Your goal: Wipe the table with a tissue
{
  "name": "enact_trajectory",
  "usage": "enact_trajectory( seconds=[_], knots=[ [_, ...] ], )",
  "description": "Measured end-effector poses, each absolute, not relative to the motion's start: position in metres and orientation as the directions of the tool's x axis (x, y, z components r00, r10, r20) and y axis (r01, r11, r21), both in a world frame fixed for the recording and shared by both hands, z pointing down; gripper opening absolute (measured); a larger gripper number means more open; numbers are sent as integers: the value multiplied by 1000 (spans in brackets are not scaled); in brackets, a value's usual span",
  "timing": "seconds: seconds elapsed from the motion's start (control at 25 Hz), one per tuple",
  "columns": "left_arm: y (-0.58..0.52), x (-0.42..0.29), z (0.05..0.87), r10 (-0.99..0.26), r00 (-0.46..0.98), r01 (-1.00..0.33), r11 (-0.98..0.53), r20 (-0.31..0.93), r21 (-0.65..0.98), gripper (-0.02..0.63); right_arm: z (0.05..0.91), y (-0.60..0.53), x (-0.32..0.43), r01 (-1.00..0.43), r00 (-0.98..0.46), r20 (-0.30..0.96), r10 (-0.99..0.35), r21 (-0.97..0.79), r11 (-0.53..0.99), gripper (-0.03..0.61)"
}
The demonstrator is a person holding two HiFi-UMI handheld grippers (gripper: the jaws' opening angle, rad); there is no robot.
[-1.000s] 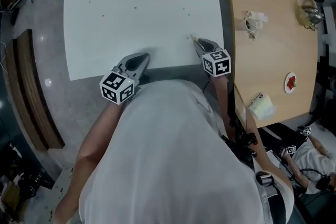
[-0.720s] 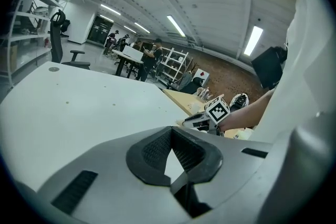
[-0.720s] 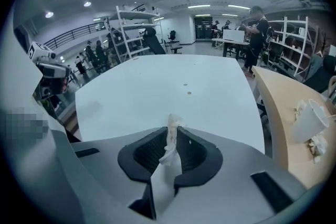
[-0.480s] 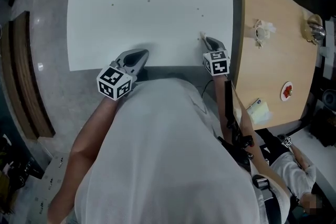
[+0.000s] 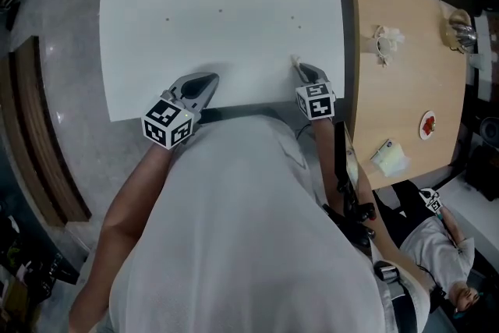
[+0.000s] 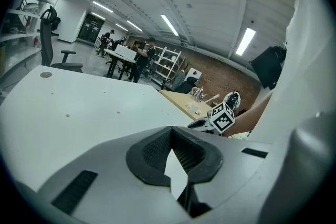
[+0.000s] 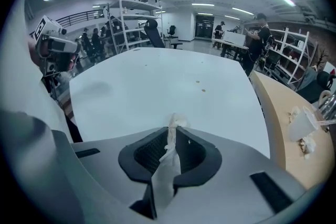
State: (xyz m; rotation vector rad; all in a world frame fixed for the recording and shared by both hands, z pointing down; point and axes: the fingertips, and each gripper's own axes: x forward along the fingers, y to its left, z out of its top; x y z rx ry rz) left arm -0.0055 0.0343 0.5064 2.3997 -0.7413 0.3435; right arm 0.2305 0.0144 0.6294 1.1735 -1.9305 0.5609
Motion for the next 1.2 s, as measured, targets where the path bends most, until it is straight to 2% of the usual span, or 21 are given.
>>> enact_trajectory(
  seconds=[0.48, 0.6, 0.72, 0.8, 0.88, 1.0, 1.2],
  knots=[
    [34, -32, 502, -358, 853, -509, -729, 379, 457, 6, 632, 40, 165, -890, -274, 803, -529, -3, 456, 52],
    [34, -39, 502, -347, 860, -496, -740, 373, 455, 6, 633, 45, 145, -872, -323, 798, -509, -42, 489, 52],
    [33, -43, 500, -341, 867, -484, -748, 363, 453, 6, 633, 52, 123, -842, -424, 783, -456, -154, 518, 52],
    [33, -44, 498, -340, 871, -477, -755, 355, 449, 6, 622, 47, 117, -842, -497, 721, -482, -267, 469, 52],
    [32, -46, 496, -341, 873, -475, -758, 348, 448, 6, 601, 32, 124, -846, -533, 614, -582, -400, 352, 52],
    [35, -48, 498, -340, 874, -474, -754, 348, 454, 6, 573, 13, 148, -814, -519, 492, -699, -534, 228, 52],
    [36, -47, 504, -340, 870, -481, -743, 356, 465, 6, 557, 2, 183, -755, -478, 401, -782, -642, 133, 52]
  ],
)
